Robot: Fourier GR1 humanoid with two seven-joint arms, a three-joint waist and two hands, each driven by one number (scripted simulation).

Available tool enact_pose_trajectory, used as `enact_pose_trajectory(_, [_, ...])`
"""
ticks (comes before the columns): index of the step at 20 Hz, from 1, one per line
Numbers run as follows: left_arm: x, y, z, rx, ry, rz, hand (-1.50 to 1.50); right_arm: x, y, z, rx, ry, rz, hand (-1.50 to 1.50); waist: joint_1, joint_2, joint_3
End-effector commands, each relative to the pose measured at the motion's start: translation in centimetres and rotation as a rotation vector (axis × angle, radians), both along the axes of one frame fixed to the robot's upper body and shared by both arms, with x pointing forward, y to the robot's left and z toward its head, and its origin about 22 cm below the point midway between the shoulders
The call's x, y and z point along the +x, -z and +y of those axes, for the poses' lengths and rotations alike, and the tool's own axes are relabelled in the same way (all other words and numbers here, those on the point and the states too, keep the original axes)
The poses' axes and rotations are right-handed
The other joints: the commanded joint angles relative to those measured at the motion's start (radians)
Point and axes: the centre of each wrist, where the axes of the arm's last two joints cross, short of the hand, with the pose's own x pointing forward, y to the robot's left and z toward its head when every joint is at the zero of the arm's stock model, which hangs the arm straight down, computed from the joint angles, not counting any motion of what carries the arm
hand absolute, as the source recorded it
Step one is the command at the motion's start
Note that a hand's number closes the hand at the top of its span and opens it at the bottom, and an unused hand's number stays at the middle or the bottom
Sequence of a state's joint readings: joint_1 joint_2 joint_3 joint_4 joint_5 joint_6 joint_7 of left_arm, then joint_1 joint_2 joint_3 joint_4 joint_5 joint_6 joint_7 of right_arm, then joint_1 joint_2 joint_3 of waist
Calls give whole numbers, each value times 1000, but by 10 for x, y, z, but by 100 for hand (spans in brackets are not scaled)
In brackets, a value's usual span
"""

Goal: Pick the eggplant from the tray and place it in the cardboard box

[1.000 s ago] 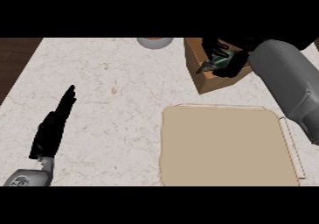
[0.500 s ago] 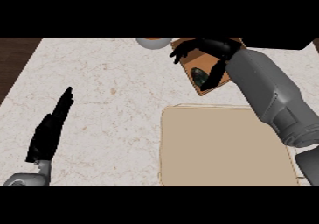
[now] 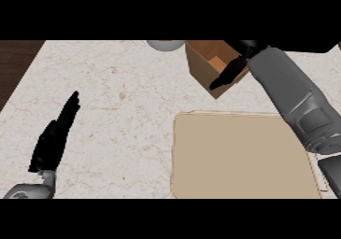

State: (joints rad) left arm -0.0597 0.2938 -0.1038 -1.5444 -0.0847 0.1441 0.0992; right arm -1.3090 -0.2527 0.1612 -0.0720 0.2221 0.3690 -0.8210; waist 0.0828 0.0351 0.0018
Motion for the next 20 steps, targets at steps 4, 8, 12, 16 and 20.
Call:
enact_pose_trajectory(4, [-1, 1, -4, -14, 23, -9, 0, 4, -31, -56, 271, 60, 147, -150, 23, 16, 1])
enact_pose_trajectory(8, [7, -5, 0, 9, 33, -25, 0, 2, -55, -97, 314, 199, 143, -150, 31, 31, 1])
enact_pose_trajectory(12, [4, -5, -18, -1, 55, -24, 0, -5, -75, -135, 342, 258, 148, -150, 48, 40, 5])
enact_pose_trajectory(16, [14, -15, -14, -7, 58, -51, 0, -11, -82, -157, 357, 295, 135, -150, 62, 59, 6])
enact_pose_trajectory(20, [12, -14, -22, -9, 72, -60, 0, -15, -86, -168, 340, 281, 126, -150, 79, 60, 8])
